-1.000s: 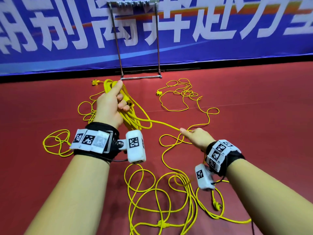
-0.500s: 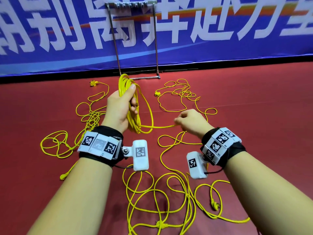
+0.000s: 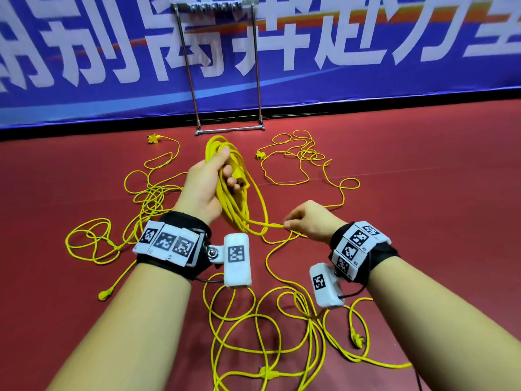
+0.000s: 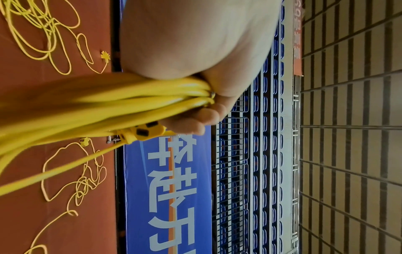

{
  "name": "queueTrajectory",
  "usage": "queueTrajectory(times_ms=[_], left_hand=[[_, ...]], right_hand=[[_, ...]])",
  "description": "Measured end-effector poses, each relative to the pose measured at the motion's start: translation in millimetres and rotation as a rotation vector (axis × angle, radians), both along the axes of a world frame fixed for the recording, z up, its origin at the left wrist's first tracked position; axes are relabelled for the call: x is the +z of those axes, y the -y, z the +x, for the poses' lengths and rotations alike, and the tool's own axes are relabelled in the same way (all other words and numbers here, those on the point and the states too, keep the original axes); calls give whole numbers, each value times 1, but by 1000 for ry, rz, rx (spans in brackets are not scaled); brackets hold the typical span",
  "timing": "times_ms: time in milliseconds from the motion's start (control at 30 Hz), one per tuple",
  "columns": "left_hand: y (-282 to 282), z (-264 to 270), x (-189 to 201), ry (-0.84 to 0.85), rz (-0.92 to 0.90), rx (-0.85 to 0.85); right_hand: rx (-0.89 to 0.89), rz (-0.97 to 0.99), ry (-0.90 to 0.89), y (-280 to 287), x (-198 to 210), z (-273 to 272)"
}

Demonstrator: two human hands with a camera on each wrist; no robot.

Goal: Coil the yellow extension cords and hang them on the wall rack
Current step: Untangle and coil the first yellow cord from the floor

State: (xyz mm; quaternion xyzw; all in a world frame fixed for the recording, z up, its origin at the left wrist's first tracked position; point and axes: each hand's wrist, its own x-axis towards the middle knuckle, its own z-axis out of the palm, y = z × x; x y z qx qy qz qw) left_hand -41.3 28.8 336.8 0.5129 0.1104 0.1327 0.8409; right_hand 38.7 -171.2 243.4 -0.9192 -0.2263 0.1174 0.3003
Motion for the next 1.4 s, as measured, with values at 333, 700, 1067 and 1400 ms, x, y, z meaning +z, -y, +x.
queueTrajectory(times_ms=[333,700,1067,1400], left_hand=[[-30,-4,9,65,-173,217],[-36,3,1,142,-177,296],[-30,4,-6,20,-9,182],[0,6,-16,-73,273,-70]], right_hand=[[-96,-116,6,13,-34,4],[-161,-308,-12,20,-32,1],[-356,-57,71,14,2,1],[-247,959,-515,-18,43,-22]])
